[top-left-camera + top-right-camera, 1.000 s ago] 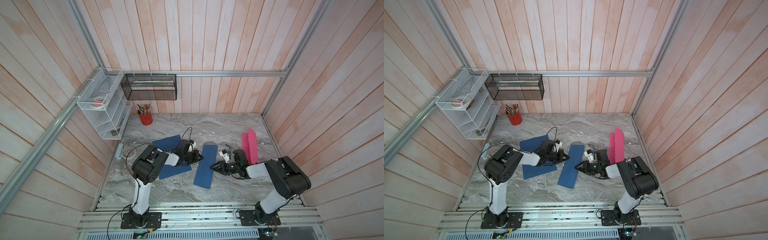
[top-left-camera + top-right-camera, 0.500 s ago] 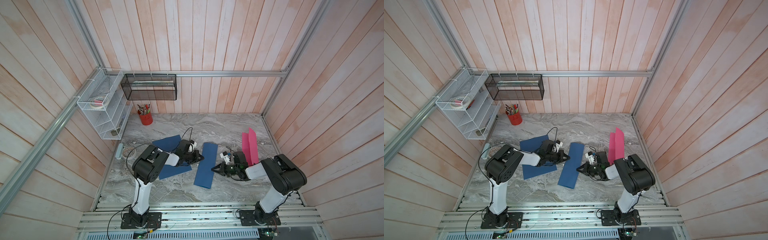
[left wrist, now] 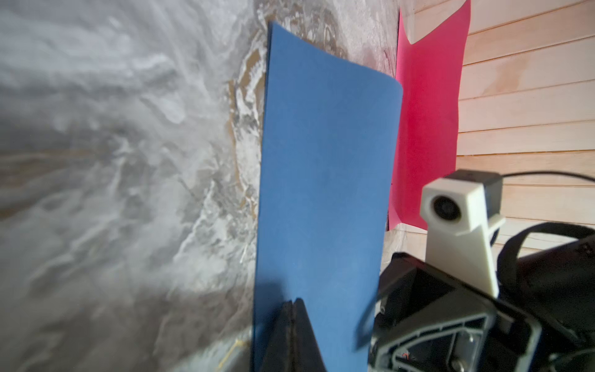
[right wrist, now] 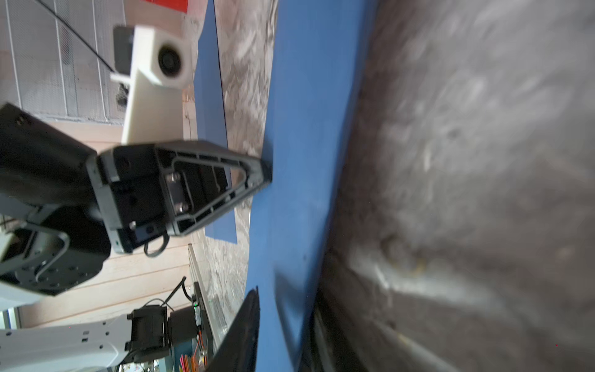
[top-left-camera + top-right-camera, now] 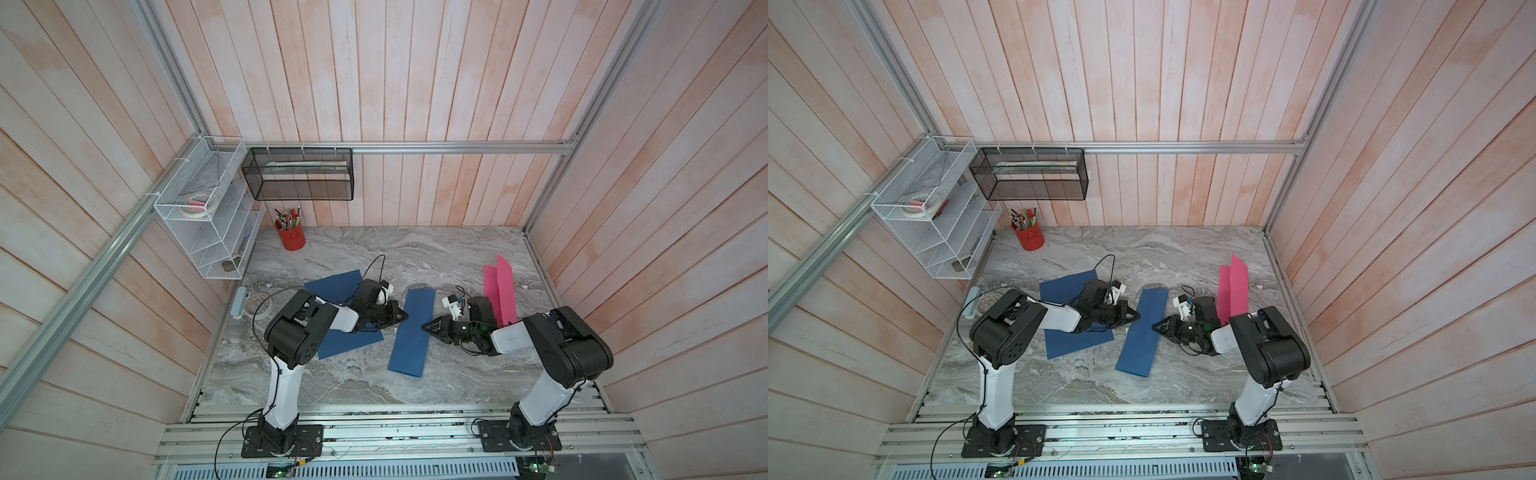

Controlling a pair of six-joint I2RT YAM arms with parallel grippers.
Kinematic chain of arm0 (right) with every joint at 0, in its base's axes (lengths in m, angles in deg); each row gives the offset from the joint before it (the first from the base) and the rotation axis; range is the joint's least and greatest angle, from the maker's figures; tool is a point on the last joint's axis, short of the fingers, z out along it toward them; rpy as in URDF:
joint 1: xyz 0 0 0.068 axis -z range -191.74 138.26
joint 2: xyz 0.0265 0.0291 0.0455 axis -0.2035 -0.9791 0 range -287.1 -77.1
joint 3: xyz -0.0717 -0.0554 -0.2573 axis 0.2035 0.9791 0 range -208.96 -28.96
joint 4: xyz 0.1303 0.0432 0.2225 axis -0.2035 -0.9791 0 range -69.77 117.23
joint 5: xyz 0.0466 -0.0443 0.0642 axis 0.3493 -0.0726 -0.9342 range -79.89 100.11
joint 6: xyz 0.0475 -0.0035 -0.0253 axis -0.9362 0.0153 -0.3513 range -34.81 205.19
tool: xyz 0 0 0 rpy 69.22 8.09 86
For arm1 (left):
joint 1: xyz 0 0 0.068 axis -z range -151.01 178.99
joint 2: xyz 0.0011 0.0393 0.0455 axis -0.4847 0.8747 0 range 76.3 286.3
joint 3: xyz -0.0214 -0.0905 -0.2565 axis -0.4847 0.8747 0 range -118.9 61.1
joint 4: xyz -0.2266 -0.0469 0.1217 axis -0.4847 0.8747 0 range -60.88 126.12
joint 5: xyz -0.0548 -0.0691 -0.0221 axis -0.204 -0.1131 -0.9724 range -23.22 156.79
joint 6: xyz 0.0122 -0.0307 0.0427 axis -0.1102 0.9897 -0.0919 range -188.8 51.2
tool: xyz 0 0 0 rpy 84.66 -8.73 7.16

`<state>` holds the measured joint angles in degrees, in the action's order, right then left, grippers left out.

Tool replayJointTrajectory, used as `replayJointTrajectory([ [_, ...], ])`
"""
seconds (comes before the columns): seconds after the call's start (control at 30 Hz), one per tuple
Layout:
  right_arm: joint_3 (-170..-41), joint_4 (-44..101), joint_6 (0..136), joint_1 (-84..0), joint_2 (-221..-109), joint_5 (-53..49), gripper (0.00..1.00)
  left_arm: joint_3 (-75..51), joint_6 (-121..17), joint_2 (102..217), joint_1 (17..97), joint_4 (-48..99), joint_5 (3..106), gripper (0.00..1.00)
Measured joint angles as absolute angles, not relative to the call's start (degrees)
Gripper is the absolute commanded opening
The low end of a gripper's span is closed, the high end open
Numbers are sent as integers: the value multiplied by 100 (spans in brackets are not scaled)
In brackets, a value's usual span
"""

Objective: Fold the rectangular paper in half along the long edge
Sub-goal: Move the paper to the center of the board.

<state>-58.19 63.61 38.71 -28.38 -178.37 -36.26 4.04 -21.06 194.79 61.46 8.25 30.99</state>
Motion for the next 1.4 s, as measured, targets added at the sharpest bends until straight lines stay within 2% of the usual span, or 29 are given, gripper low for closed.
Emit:
replayJointTrajectory([
  [0.1,-6095,6460,3845,-2642,-18150,-3685,24,404,-2106,19479,6146,825,3097,0],
  [0.23,-6460,6445,3878,-2594,-18418,-3753,1,404,-2104,19479,6146,825,3099,0],
  [0.7,-7052,5784,4313,-2583,-18611,-3810,0,524,-2053,19392,6137,718,3097,0],
  [0.73,-7137,5730,4337,-2572,-18672,-3827,0,594,-2018,19342,6126,703,3080,3],
  [0.77,-7255,5673,4372,-2541,-18751,-3834,0,675,-1968,19276,6107,685,3045,10],
  [0.87,-7609,5387,4568,-2371,-18917,-3845,0,789,-1813,19018,5962,666,2909,37],
  [0.9,-7743,5247,4660,-2301,-18958,-3845,0,789,-1787,18885,5892,646,2876,44],
  [0.93,-7909,5068,4769,-2218,-19000,-3838,0,789,-1752,18686,5805,620,2846,57],
  [0.97,-8079,4886,4885,-2135,-19041,-3832,0,787,-1730,18456,5726,594,2826,65],
  [1.03,-8490,4458,5139,-1988,-19151,-3801,0,787,-1701,17927,5586,570,2831,71],
  [1.23,-9926,3299,5937,-1735,-19806,-3550,0,725,-1846,16658,5527,657,2933,71],
  [1.3,-10132,3011,6070,-1682,-19933,-3438,22,791,-1889,16419,5525,753,2997,71],
  [1.33,-10182,2867,6120,-1649,-19962,-3362,28,881,-1909,16282,5499,821,3034,70],
  [1.4,-10241,2676,6219,-1573,-19922,-3358,35,1099,-1935,16013,5418,994,3132,67],
])
